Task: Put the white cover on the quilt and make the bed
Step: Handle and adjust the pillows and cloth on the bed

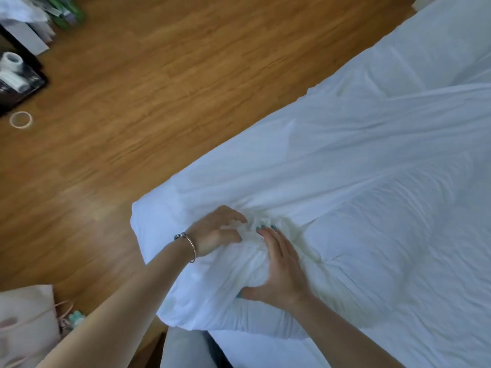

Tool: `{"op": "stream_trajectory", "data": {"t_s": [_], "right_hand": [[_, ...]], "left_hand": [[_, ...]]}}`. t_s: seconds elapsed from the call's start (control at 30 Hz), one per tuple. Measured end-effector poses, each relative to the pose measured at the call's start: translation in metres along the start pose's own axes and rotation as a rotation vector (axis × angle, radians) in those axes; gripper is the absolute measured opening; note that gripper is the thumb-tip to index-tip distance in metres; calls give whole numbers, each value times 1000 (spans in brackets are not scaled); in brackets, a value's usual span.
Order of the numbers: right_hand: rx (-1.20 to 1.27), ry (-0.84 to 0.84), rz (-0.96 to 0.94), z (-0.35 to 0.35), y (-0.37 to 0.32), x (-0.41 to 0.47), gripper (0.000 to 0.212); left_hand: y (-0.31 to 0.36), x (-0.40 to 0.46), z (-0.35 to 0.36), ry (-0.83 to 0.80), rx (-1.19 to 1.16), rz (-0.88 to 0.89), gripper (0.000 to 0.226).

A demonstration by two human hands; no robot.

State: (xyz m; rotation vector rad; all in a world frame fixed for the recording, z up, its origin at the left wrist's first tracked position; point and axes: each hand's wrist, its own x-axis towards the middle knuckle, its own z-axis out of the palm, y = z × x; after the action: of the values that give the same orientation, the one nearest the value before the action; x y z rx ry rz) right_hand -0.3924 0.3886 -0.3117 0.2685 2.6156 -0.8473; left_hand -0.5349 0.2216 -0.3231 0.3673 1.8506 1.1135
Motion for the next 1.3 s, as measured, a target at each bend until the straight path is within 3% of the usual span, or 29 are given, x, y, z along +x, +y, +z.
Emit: {"op": "stream_trajectory", "data": {"t_s": [0.13, 0.2, 0.3, 0.4, 0.43, 0.53, 0.67, 0.7, 0.77, 0.83, 0.9, 1.03, 1.13, 1.2, 1.27, 1.3], "right_hand": [[-48, 56, -17, 7, 2, 3, 122], [-47, 104, -34, 11, 3, 5, 122], [-51, 121, -50, 11, 0, 12, 122], [-58, 169, -21, 11, -3, 13, 115], [-73, 207, -23, 12, -5, 10, 103], [-137, 388, -60, 21, -3, 15, 37], [-198, 411, -59, 19, 2, 27, 26], [-195, 369, -39, 15, 2, 28, 42], [-150, 246, -24, 11, 7, 27, 91], [-108, 138, -1, 10, 9, 24, 115], [-73, 77, 31, 10, 8, 23, 120], [-45, 30, 53, 9, 3, 22, 121], [-40, 30, 62, 8, 0, 22, 122], [-23, 15, 69, 7, -2, 23, 123], [-17, 2, 76, 5, -4, 23, 123], [-12, -14, 79, 3, -5, 23, 123]], "left_hand": [[-1, 48, -59, 527, 110, 133, 19], [3, 96, -87, 623, 142, 133, 22], [10, 173, -110, 397, 140, 13, 30], [26, 225, -104, 175, 289, 36, 38], [31, 233, -100, 136, 327, 29, 43], [37, 258, -101, 84, 316, 32, 52], [21, 277, -111, -7, 151, -114, 82], [18, 279, -113, -3, 138, -173, 90], [16, 282, -115, 91, 174, -216, 101], [17, 280, -118, 244, 223, -177, 107], [22, 268, -124, 281, 308, -157, 97], [35, 229, -139, 166, 515, -166, 59], [49, 193, -143, 113, 286, -137, 50], [60, 169, -143, -5, 317, -109, 46], [71, 146, -137, -165, 527, -112, 91], [75, 135, -130, -218, 624, -145, 100]]}}
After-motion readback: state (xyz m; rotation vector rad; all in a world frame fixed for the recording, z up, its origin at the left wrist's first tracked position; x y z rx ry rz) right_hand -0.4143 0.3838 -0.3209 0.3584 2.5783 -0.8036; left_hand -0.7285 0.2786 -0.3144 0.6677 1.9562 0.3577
